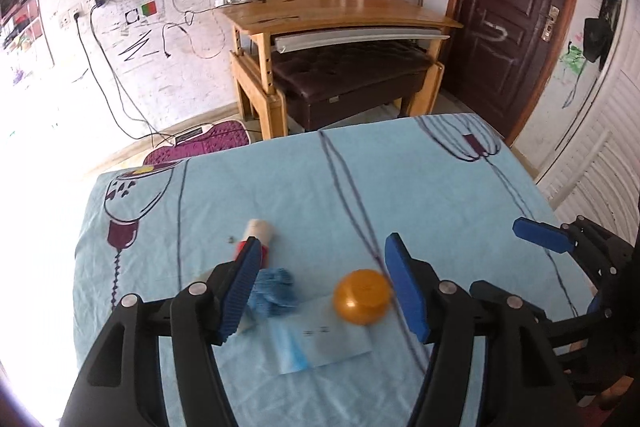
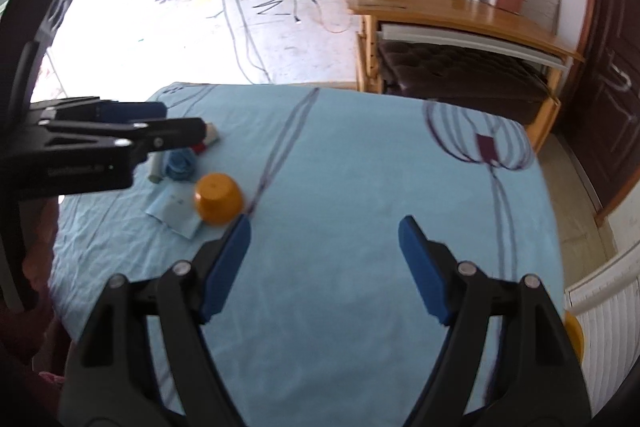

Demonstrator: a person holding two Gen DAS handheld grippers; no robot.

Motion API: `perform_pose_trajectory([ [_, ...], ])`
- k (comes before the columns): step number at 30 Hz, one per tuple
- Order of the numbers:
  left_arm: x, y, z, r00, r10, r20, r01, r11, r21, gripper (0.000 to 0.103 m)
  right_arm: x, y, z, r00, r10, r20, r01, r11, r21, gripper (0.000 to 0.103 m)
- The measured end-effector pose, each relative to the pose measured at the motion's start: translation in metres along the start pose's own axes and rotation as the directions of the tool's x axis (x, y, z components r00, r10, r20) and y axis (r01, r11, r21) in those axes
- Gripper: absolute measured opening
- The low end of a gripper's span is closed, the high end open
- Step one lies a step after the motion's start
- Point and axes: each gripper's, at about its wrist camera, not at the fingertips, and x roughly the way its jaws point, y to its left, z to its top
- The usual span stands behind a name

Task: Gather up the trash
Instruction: 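Grasp the white paper cup with the left gripper while the right grasps the orange cup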

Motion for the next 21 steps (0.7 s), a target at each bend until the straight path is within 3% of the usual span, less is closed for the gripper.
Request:
perform_pose_trajectory([
  [10, 0.022, 0.028, -0.009, 0.992, -0.099, -0.075, 0.096, 0.994, -0.044, 0.06, 0.029, 0.032, 0.011, 0.998, 0.043, -0.047, -0.046, 0.997, -0.067, 0.073],
  [21, 0.03, 0.075, -0.005, 0.997, -0.008, -0.079, 0.0, 0.995, -0.104, 0.06, 0.053, 0.062, 0.016, 0.993, 0.075, -0.086, -0.088, 0.985, -0.149, 0.073],
])
